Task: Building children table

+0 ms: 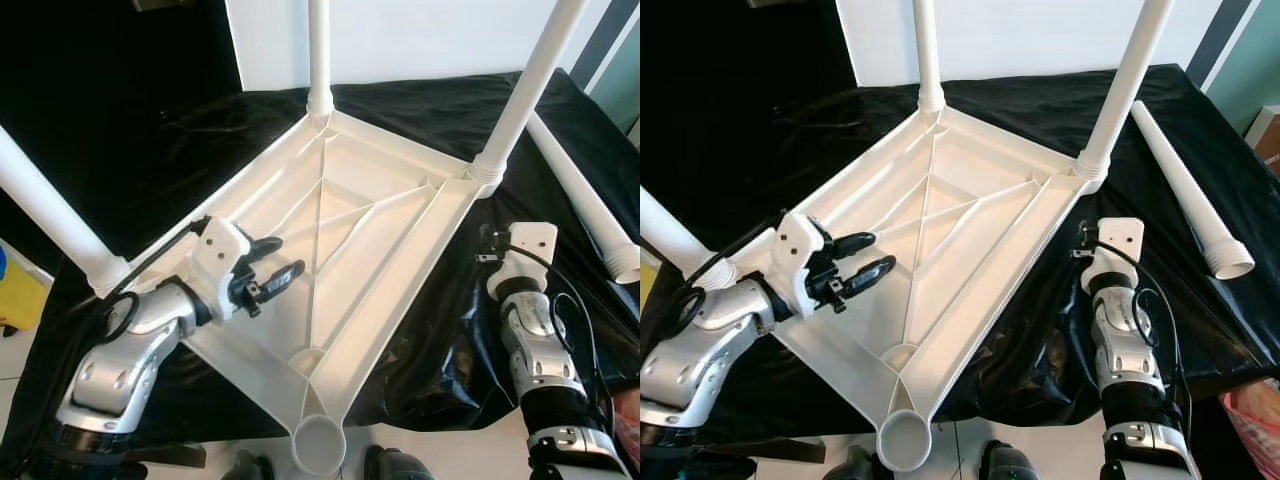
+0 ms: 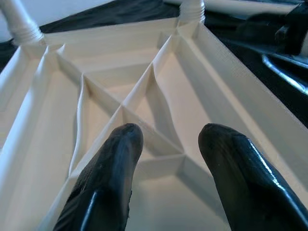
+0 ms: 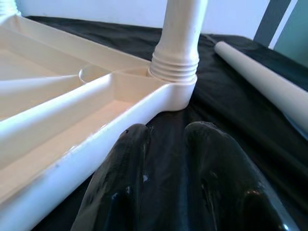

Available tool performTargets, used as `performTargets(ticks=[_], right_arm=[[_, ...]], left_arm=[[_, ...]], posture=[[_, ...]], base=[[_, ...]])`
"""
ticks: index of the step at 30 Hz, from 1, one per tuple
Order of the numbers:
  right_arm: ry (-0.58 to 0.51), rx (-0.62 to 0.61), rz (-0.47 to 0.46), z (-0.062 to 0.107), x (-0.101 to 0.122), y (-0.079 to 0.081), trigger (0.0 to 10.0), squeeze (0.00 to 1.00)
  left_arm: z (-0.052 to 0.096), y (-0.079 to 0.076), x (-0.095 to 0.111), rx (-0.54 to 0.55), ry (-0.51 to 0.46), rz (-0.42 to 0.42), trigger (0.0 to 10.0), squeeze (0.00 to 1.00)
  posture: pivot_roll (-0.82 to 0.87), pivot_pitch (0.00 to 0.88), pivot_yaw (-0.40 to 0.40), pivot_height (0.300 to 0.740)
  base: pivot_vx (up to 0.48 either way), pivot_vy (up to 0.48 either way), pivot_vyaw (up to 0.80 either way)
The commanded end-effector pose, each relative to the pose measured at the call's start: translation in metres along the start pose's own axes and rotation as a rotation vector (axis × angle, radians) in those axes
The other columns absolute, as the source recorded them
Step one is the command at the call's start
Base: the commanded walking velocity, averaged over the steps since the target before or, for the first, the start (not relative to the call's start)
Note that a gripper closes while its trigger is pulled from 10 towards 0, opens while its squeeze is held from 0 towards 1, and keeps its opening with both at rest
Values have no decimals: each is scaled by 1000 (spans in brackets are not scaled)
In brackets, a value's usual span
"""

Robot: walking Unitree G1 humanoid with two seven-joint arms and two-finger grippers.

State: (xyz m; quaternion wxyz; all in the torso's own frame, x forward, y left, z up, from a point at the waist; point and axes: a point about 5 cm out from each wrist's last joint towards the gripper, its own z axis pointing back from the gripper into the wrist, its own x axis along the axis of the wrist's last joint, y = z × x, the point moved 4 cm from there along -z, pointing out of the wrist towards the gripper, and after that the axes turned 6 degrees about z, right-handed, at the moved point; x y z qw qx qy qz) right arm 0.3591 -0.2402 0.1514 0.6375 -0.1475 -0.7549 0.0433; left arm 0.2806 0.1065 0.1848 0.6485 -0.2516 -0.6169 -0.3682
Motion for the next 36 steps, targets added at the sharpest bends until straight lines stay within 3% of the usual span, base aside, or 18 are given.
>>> performTargets(ticks=[1, 8, 12, 16, 19, 20, 21, 23, 25, 27, 29, 32, 36], right_arm=[[19, 22, 4, 5, -5, 0, 10000, 0], [16, 22, 7, 4, -3, -2, 10000, 0], [8, 27, 9, 2, 1, -4, 10000, 0], [6, 32, 9, 1, 2, -3, 10000, 0], [2, 40, 6, 1, 3, 0, 10000, 0], [0, 44, 4, 0, 4, 1, 10000, 0], [-1, 47, 5, 0, 4, 2, 10000, 0], [0, 47, 4, 0, 4, 2, 10000, 0], [-2, 49, 3, 0, 5, 3, 10000, 0], [-6, 49, 3, 0, 6, 3, 10000, 0], [-7, 51, 5, 0, 6, 2, 10000, 0], [-5, 52, 6, 0, 6, 1, 10000, 0], [-5, 55, 8, 0, 6, 1, 10000, 0]], left_arm=[[8, -37, -8, -329, 60, -25, 10000, 0], [18, -50, -10, -411, 78, -45, 10000, 0], [29, -57, -36, -452, 203, -224, 10000, 0], [29, -56, -49, -442, 273, -261, 10000, 0], [29, -58, -52, -453, 295, -232, 10000, 0], [29, -56, -55, -447, 309, -230, 10000, 922], [28, -54, -57, -443, 325, -204, 10000, 1000], [27, -50, -58, -432, 329, -212, 10000, 1000], [24, -42, -56, -392, 315, -286, 10000, 1000], [23, -38, -51, -383, 291, -323, 10000, 0], [22, -35, -44, -368, 255, -365, 10000, 0], [22, -34, -42, -364, 250, -354, 10000, 0], [23, -24, -49, -338, 305, -407, 10000, 0]], posture=[[-57, 155, 30, 740], [-58, 151, 29, 740], [-49, 144, 22, 740], [-49, 144, 22, 740], [-49, 143, 22, 740], [-48, 142, 21, 740], [-48, 142, 21, 740], [-48, 142, 21, 740], [-50, 138, 21, 740], [-54, 133, 21, 740], [-55, 132, 20, 740], [-55, 130, 19, 740], [-58, 126, 19, 740]], base=[[0, 0, 0], [0, 0, 0], [0, 0, 0], [0, 0, 0], [0, 0, 0], [0, 0, 0], [0, 0, 0], [0, 0, 0], [0, 0, 0], [0, 0, 0], [0, 0, 0], [0, 0, 0], [0, 0, 0]])
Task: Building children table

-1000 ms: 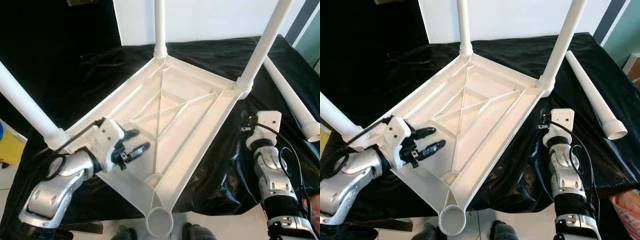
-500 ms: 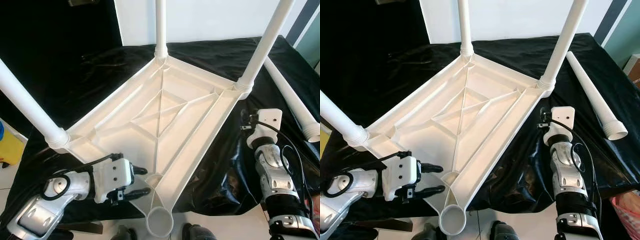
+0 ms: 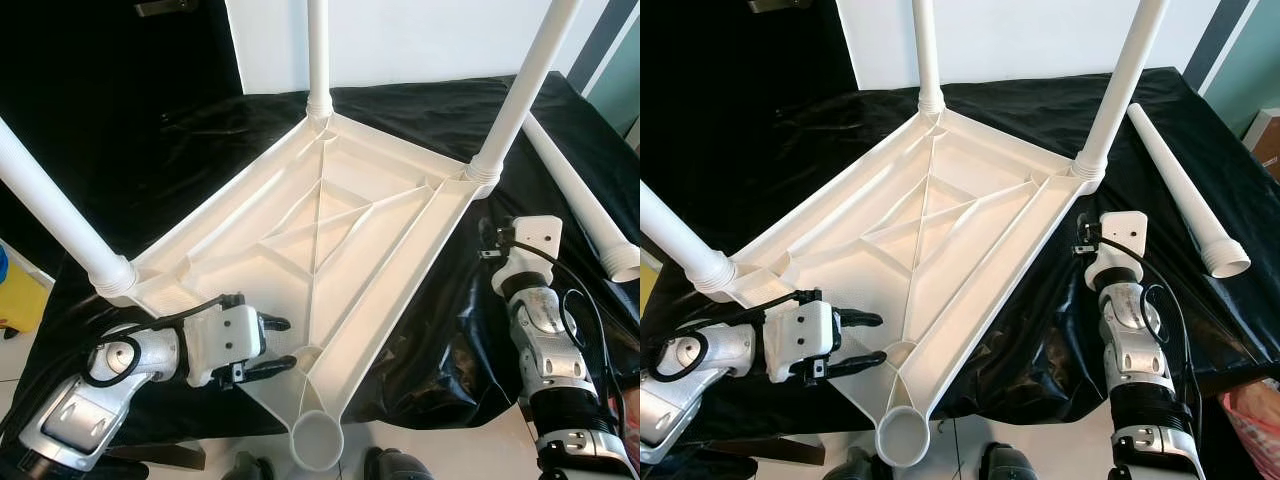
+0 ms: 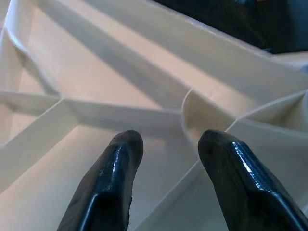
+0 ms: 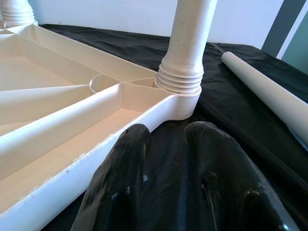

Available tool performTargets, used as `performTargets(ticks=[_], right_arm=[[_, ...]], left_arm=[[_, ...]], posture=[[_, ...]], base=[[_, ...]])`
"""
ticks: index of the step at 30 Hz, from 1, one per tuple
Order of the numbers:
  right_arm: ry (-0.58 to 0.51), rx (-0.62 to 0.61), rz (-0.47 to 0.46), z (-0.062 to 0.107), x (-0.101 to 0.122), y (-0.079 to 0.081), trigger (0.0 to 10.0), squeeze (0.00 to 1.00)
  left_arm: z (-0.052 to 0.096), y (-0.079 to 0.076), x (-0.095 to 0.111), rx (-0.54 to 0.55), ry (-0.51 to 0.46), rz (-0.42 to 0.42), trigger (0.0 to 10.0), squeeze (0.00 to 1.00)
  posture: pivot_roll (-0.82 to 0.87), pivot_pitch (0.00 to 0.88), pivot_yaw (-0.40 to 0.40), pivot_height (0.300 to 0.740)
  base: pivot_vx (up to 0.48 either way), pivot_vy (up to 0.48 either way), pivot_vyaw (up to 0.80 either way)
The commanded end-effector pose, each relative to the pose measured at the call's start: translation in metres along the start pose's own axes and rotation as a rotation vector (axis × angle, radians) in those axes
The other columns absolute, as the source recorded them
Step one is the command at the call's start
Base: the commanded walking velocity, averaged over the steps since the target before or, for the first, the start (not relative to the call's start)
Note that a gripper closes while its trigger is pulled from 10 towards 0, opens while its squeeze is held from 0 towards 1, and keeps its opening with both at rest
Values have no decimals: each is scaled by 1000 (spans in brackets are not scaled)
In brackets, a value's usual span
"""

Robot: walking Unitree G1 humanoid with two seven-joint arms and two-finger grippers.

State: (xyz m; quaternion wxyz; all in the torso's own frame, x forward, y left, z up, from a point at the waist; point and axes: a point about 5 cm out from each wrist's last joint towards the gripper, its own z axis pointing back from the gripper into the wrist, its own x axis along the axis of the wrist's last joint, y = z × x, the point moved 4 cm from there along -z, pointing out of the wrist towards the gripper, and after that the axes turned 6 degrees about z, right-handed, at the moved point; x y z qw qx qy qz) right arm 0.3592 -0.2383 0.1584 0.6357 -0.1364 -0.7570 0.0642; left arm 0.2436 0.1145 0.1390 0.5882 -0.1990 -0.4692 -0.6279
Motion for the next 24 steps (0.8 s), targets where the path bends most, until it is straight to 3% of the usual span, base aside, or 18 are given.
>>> performTargets(ticks=[1, 7, 8, 12, 14, 18, 24], right_arm=[[5, 12, -1, 1, -1, 1, 10000, 0], [-1, 14, -2, -2, 2, 2, 10000, 0], [-5, 13, -3, -3, 3, 2, 10000, 0], [-9, 12, -4, -4, 5, 1, 10000, 0], [-12, 9, -6, -5, 6, 2, 10000, 0], [-15, 5, -6, -4, 6, 1, 10000, 0], [-14, -13, -3, -2, 6, -3, 10000, 0]], left_arm=[[-1, 7, -12, 63, 63, -24, 10000, 0], [-6, 12, -25, 68, 135, -75, 10000, 0], [-11, 18, -36, 84, 198, -107, 10000, 0], [-15, 26, -42, 103, 239, -155, 10000, 0], [-21, 36, -45, 126, 258, -121, 10000, 0], [-24, 37, -46, 100, 264, -92, 10000, 0], [-28, 19, -43, -76, 225, -41, 10000, 0]], posture=[[-59, 126, 19, 740], [-64, 125, 21, 740], [-62, 125, 20, 740], [-68, 126, 25, 740], [-71, 128, 29, 740], [-76, 131, 36, 740], [-87, 140, 54, 740]], base=[[0, 0, 0], [0, 0, 0], [0, 0, 0], [0, 0, 0], [0, 0, 0], [0, 0, 0], [0, 0, 0]])
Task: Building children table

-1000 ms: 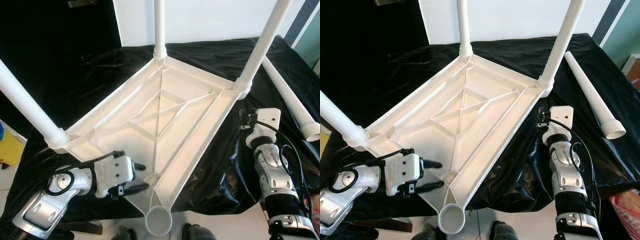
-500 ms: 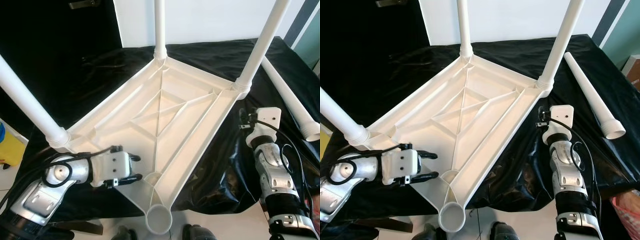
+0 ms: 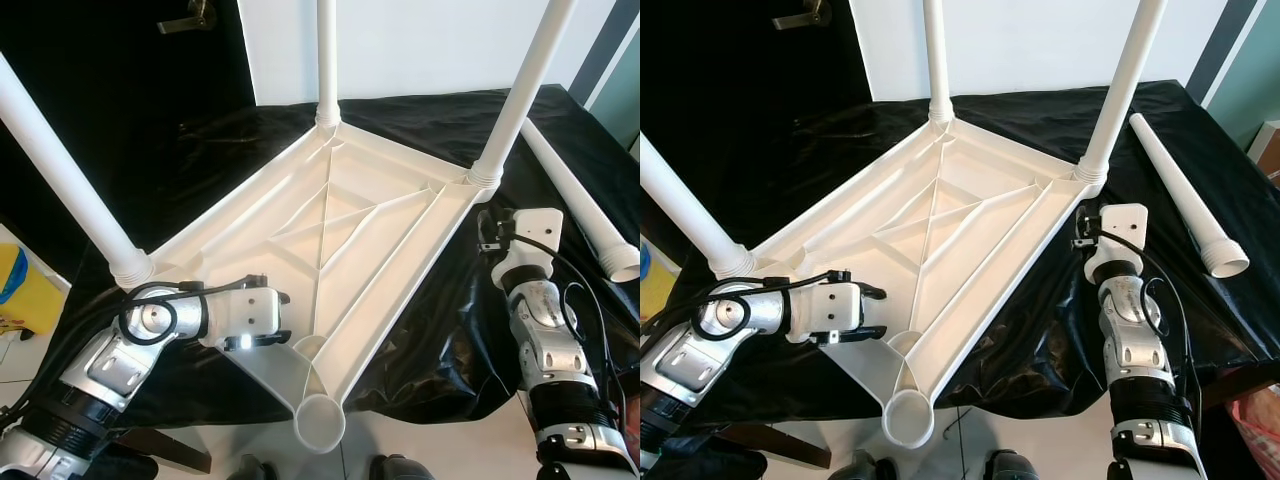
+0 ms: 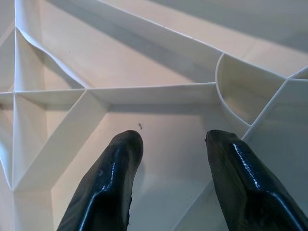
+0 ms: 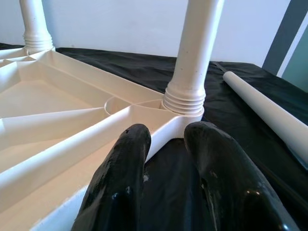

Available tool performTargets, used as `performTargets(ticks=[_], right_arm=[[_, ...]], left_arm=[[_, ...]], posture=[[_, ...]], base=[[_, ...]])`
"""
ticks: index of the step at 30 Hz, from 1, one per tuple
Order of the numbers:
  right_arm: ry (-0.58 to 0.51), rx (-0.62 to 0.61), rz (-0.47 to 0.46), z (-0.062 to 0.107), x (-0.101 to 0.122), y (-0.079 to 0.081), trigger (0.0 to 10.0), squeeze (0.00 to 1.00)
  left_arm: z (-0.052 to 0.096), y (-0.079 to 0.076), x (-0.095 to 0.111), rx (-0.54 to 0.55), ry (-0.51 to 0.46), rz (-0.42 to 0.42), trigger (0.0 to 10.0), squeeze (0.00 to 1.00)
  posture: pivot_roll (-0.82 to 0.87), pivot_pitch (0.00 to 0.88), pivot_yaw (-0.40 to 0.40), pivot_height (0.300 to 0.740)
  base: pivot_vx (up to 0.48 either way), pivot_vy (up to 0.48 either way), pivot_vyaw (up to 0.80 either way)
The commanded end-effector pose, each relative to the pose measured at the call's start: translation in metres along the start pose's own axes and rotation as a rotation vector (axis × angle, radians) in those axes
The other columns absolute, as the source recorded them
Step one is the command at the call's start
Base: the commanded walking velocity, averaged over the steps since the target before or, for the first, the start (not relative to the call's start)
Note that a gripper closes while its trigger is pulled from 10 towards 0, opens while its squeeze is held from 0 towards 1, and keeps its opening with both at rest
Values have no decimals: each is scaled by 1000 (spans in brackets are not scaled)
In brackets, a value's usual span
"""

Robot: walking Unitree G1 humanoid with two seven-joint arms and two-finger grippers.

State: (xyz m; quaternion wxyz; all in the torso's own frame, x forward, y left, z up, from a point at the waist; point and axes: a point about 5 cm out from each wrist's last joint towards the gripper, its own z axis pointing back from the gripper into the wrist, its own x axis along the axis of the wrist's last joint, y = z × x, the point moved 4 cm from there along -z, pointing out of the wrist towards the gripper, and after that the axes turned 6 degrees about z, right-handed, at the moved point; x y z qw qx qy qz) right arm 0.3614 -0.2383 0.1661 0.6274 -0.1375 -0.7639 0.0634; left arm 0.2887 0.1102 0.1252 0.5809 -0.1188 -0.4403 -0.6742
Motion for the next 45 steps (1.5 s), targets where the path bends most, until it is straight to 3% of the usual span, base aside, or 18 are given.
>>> performTargets(ticks=[1, 2, 4, 5, 10, 11, 18, 25, 26, 28, 29, 31, 32, 35, 36, 41, 45], right_arm=[[6, -12, -2, 2, -1, -3, 10000, 0], [6, -19, -3, 3, -1, -5, 10000, 0], [6, -25, -3, 3, -1, -6, 10000, 0], [5, -28, -4, 4, -1, -6, 10000, 0], [6, -32, -7, 5, -1, -6, 10000, 0], [8, -37, -13, 7, -2, -4, 10000, 0], [2, -38, -27, 6, 0, -1, 10000, 0], [-4, -36, -32, 4, 3, 1, 10000, 0], [-7, -36, -34, 4, 4, 1, 10000, 0], [-9, -36, -35, 4, 5, 1, 10000, 0], [-11, -36, -36, 4, 5, 1, 10000, 0], [-8, -34, -41, 7, 4, 2, 10000, 0], [-2, -37, -44, 10, 3, 4, 10000, 0], [8, -42, -47, 13, 1, 6, 10000, 0], [17, -59, -53, 16, 0, 8, 10000, 0], [27, -141, -52, 23, -1, 9, 10000, 0], [105, -238, -75, 27, -13, 6, 10000, 0]], left_arm=[[-7, -23, -21, -123, 72, 95, 7373, 0], [-7, -25, -22, -141, 69, 114, 4902, 0], [-7, -25, -22, -149, 67, 126, 4902, 0], [-8, -24, -22, -150, 58, 131, 0, 0], [-9, -19, -16, -137, 20, 167, 0, 0], [-10, -12, -5, -113, -44, 218, 0, 0], [-9, 0, 33, -87, -247, 303, 0, 0], [-7, 4, 47, -100, -310, 316, 0, 0], [-7, 5, 48, -93, -310, 315, 2863, 0], [-7, 6, 48, -91, -310, 317, 2863, 0], [-6, 6, 48, -92, -310, 318, 10000, 0], [-3, 7, 49, -92, -317, 328, 10000, 0], [-1, 9, 50, -78, -325, 334, 10000, 216], [2, 13, 50, -51, -327, 339, 10000, 216], [6, 14, 48, -34, -318, 335, 10000, 0], [16, 15, 45, 10, -315, 343, 10000, 0], [26, 3, 48, -8, -343, 396, 10000, 0]], posture=[[-87, 140, 55, 740], [-90, 141, 61, 740], [-90, 141, 61, 740], [-91, 142, 63, 740], [-89, 143, 71, 740], [-88, 144, 75, 740], [-80, 147, 76, 740], [-82, 145, 77, 740], [-82, 145, 78, 740], [-83, 145, 78, 740], [-83, 145, 77, 740], [-82, 146, 76, 740], [-83, 146, 74, 740], [-83, 147, 73, 740], [-84, 149, 70, 740], [-82, 151, 66, 740], [-71, 153, 55, 740]], base=[[0, 0, 0], [0, 0, 0], [0, 0, 0], [0, 0, 0], [0, 0, 0], [0, 0, 0], [0, 0, 0], [0, 0, 0], [0, 0, 0], [0, 0, 0], [0, 0, 0], [0, 0, 0], [0, 0, 0], [0, 0, 0], [0, 0, 0], [0, 0, 0], [0, 0, 0]])
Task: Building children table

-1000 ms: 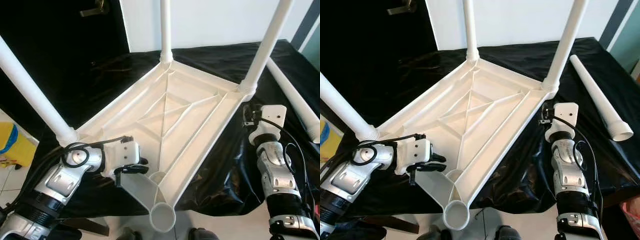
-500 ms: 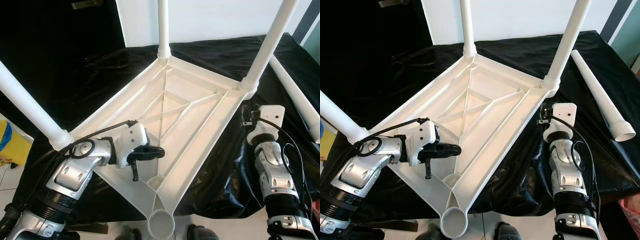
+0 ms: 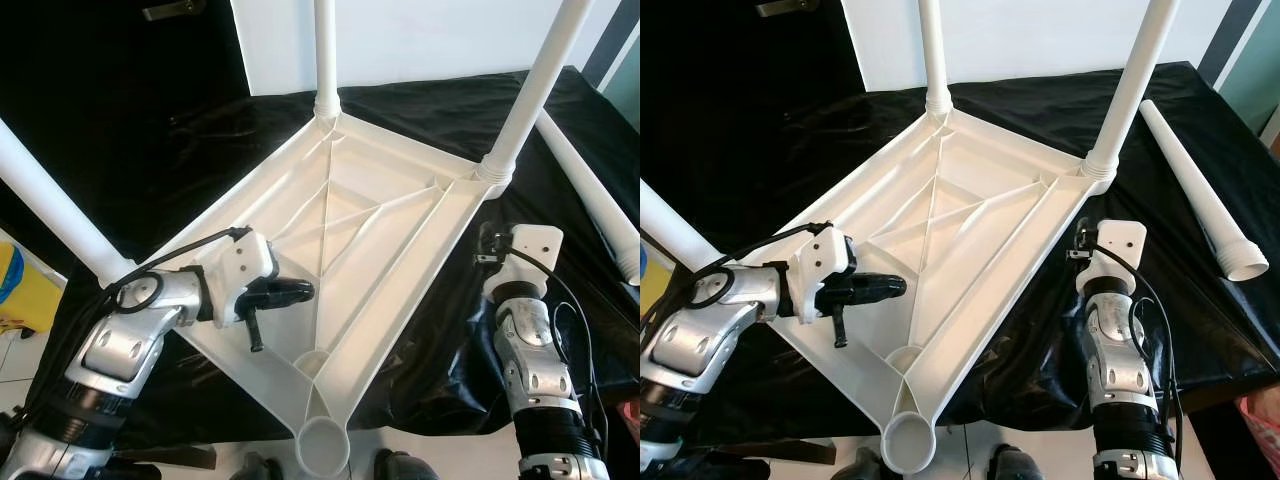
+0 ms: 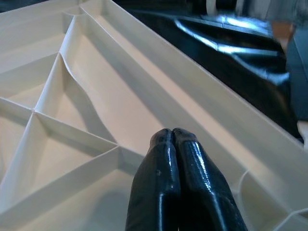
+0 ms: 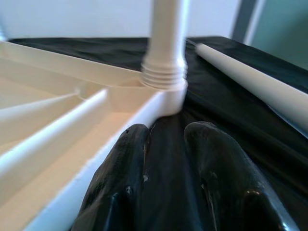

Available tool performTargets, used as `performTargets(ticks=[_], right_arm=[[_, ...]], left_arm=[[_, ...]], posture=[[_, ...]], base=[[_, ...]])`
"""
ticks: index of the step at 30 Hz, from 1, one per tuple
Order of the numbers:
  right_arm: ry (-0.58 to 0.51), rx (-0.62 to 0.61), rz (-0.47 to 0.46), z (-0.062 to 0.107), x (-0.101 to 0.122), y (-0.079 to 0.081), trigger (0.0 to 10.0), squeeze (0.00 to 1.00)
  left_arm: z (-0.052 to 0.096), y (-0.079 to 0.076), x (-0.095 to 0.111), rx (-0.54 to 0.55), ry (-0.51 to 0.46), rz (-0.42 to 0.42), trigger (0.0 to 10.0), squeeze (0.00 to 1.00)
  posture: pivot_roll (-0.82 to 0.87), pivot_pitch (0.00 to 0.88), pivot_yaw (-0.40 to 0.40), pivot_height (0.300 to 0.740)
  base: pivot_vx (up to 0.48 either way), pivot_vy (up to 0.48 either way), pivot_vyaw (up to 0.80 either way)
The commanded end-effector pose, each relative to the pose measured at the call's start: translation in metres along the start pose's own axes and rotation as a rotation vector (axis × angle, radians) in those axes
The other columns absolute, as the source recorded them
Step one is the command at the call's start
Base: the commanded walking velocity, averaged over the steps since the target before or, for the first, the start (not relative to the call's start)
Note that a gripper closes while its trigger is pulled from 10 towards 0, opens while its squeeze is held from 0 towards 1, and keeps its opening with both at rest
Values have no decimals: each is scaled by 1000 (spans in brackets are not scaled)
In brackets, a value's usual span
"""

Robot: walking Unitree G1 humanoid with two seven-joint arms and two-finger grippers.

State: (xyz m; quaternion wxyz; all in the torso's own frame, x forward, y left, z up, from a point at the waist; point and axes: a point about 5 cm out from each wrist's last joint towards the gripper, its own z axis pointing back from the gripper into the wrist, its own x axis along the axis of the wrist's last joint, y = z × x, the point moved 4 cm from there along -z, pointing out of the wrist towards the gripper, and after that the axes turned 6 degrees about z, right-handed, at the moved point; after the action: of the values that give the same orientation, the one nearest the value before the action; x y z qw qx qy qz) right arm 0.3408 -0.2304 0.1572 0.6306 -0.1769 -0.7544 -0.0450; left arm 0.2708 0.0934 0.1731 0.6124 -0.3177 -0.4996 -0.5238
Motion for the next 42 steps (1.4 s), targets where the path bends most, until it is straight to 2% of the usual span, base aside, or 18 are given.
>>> performTargets(ticks=[1, 5, 6, 11, 14, 15, 16, 19, 21, 23, 25, 33, 36, 38, 42], right_arm=[[52, -27, 4, 3, -11, -3, 10000, 0], [113, 19, -11, 2, -21, 8, 10000, 0], [145, 91, -12, -1, -24, 19, 10000, 0], [160, 180, -17, -8, -24, 33, 10000, 0], [167, 195, -19, -10, -24, 35, 10000, 0], [175, 207, -20, -14, -23, 37, 10000, 0], [180, 229, -10, -22, -21, 41, 10000, 0], [187, 243, -14, -25, -21, 43, 10000, 0], [200, 278, -9, -31, -21, 49, 10000, 0], [205, 289, -11, -33, -21, 50, 10000, 0], [199, 329, -8, -39, -17, 57, 10000, 0], [184, 405, -18, -49, -10, 72, 10000, 0], [184, 414, -20, -50, -10, 74, 10000, 0], [181, 433, -28, -57, -4, 86, 10000, 0], [170, 424, -12, -61, 0, 90, 10000, 0]], left_arm=[[4, -2, 0, 7, 5, 13, 10000, 0], [13, -13, -7, -13, 35, 34, 10000, 0], [19, -21, -12, -33, 65, 42, 10000, 0], [21, -27, -14, -38, 77, 55, 10000, 0], [20, -29, -15, -46, 79, 64, 10000, 0], [20, -37, -17, -74, 94, 77, 10000, 0], [20, -51, -22, -121, 127, 93, 10000, 0], [19, -56, -25, -137, 142, 102, 10000, 0], [14, -65, -29, -159, 158, 111, 10000, 0], [13, -67, -30, -161, 158, 114, 10000, 0], [4, -73, -30, -181, 152, 119, 10000, 0], [-16, -76, -25, -188, 110, 107, 10000, 0], [-18, -75, -24, -180, 102, 103, 10000, 0], [-37, -66, -19, -136, 63, 108, 10000, 0], [-45, -57, -19, -82, 56, 105, 10000, 0]], posture=[[-71, 153, 55, 740], [-62, 154, 49, 740], [-55, 155, 47, 740], [-49, 155, 41, 740], [-45, 154, 36, 740], [-42, 153, 33, 740], [-38, 151, 28, 740], [-34, 149, 26, 740], [-32, 147, 22, 740], [-32, 147, 22, 740], [-31, 143, 22, 740], [-31, 139, 20, 740], [-31, 137, 20, 740], [-34, 131, 23, 740], [-35, 128, 25, 740]], base=[[0, 0, 0], [0, 0, 0], [0, 0, 0], [0, 0, 0], [0, 0, 0], [0, 0, 0], [0, 0, 0], [0, 0, 0], [0, 0, 0], [0, 0, 0], [0, 0, 0], [0, 0, 0], [0, 0, 0], [0, 0, 0], [0, 0, 0]])
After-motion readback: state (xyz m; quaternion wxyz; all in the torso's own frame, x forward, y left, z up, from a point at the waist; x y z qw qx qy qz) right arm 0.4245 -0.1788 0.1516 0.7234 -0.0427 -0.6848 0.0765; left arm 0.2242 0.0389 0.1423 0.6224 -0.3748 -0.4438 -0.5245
